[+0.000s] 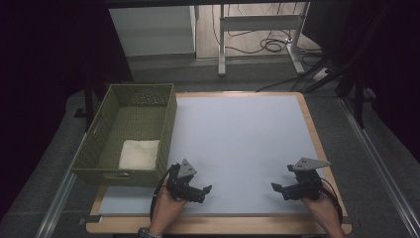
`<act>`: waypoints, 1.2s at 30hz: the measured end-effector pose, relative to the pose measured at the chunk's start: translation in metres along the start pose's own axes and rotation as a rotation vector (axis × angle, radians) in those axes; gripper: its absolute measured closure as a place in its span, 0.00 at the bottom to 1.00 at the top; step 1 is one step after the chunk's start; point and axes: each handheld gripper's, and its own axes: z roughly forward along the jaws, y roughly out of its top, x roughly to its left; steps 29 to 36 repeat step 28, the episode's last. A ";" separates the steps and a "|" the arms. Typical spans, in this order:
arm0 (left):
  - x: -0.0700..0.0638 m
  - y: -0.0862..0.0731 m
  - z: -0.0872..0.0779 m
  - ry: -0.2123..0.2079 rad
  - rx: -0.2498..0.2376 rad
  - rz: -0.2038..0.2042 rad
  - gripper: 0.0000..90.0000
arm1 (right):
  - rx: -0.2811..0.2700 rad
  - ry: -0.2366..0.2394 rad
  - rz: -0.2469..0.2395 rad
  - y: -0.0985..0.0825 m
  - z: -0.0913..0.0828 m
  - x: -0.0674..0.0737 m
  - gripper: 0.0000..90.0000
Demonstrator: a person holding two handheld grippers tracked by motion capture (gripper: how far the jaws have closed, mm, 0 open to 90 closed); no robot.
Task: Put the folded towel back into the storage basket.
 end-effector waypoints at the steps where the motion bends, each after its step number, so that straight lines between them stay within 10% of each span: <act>1: 0.000 -0.001 0.000 0.001 0.003 0.000 0.00 | 0.003 0.000 -0.001 -0.001 0.001 0.000 0.06; 36: 0.005 -0.011 0.015 0.037 0.101 0.003 0.00 | 0.061 -0.038 -0.063 -0.013 0.023 0.009 0.05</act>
